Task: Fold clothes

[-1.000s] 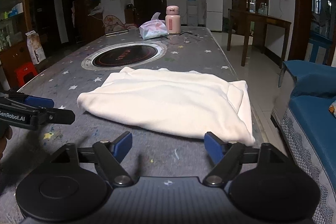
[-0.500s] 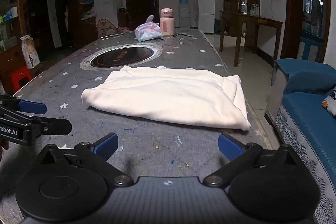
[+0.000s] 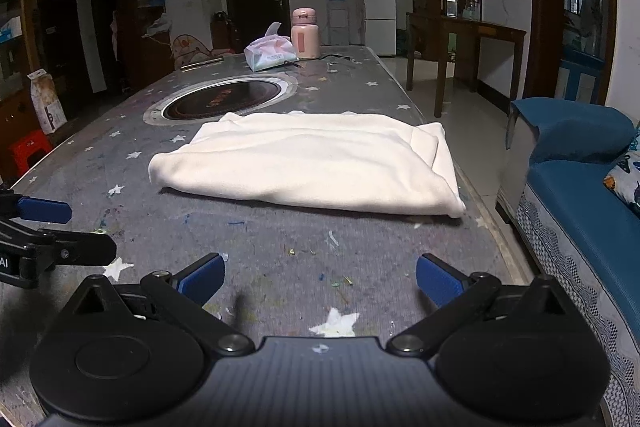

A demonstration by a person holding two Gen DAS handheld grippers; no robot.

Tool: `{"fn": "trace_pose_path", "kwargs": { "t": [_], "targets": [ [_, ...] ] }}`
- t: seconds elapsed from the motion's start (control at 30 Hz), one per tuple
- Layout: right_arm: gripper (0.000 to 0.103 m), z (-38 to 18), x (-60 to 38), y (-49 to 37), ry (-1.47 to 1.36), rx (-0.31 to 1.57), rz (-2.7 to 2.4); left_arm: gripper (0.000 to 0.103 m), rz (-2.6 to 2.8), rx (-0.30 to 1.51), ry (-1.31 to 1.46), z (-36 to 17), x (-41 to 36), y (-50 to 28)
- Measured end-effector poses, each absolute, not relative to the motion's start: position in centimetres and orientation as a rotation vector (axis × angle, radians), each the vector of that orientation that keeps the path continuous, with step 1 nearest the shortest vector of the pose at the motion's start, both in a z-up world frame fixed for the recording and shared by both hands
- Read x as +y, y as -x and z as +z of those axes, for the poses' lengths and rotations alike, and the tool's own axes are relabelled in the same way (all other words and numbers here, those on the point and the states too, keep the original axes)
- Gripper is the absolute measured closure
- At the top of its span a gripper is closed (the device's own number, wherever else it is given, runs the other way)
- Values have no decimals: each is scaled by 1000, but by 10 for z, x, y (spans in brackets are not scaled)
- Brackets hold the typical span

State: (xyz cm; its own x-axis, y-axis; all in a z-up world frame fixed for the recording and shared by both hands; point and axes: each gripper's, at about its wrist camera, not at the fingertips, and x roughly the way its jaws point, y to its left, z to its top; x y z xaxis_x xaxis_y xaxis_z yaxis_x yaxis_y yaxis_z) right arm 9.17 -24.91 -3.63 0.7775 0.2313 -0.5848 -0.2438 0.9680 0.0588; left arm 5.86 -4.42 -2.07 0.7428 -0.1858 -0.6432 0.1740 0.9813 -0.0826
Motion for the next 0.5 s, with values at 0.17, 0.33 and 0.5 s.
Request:
{"fn": "trace_pose_path", "kwargs": {
  "t": [0.17,0.33,0.5],
  "targets": [
    [0,-38,-249,-89,25,631,249,0,-195,706,9,-22,-47,-54],
    [0,-39,-249,-85,31,633,246,0,-196,704,-1,-22,-50,-51],
    [0,-38,-249,-83,37,628,237,0,-200,694,-13,-21,-53,-48]
  ]
}}
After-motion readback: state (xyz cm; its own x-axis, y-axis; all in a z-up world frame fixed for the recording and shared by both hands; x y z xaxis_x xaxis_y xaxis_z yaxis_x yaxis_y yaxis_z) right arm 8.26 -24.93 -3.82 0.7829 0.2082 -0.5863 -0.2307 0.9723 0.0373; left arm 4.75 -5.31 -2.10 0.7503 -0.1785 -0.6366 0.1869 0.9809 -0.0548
